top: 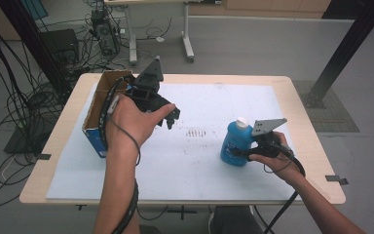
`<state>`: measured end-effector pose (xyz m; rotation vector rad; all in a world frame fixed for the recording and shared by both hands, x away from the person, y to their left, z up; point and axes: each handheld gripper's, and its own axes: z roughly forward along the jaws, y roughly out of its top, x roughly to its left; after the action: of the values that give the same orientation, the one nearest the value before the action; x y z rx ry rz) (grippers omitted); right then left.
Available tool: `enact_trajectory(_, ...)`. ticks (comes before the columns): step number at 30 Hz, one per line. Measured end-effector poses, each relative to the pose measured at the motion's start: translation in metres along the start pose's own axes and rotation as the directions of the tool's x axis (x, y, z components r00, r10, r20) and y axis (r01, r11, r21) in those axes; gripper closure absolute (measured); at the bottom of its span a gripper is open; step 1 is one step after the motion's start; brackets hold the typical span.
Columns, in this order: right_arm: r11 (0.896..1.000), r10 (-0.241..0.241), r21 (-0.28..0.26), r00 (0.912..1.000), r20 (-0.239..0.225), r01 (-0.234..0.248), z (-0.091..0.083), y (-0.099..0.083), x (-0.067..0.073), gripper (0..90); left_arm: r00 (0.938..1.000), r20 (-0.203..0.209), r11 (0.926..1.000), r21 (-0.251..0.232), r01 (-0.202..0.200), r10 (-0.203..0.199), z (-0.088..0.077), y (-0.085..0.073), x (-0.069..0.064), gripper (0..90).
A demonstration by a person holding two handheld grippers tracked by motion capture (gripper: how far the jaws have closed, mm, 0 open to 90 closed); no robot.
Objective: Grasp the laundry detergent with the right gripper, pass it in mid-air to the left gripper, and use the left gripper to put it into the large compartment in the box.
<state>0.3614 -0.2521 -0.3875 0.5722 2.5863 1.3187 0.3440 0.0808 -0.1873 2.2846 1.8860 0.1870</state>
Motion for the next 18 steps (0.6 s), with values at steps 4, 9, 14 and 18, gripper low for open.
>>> enact_trajectory(4,1.000,0.009,0.003,0.9999,-0.006,-0.009,-0.003,0.010,-0.001,44.6,1.0000,0.004,1.0000,-0.002,-0.007,0.007,-0.002,0.002,0.002,5.2)
enact_trajectory(9,0.999,0.028,0.019,0.9996,-0.006,-0.028,-0.006,0.026,-0.005,44.6,0.9986,0.037,0.9993,0.006,-0.038,0.038,-0.004,0.007,0.007,5.2)
enact_trajectory(14,0.998,0.044,0.040,0.9989,-0.014,-0.043,-0.008,0.045,-0.011,44.5,0.9940,0.084,0.9975,0.004,-0.070,0.070,-0.006,0.012,0.013,5.2)
enact_trajectory(18,0.998,0.039,0.053,0.9991,-0.019,-0.038,-0.007,0.063,-0.015,44.6,0.9885,0.103,0.9937,0.008,-0.112,0.110,-0.011,0.017,0.016,5.2)
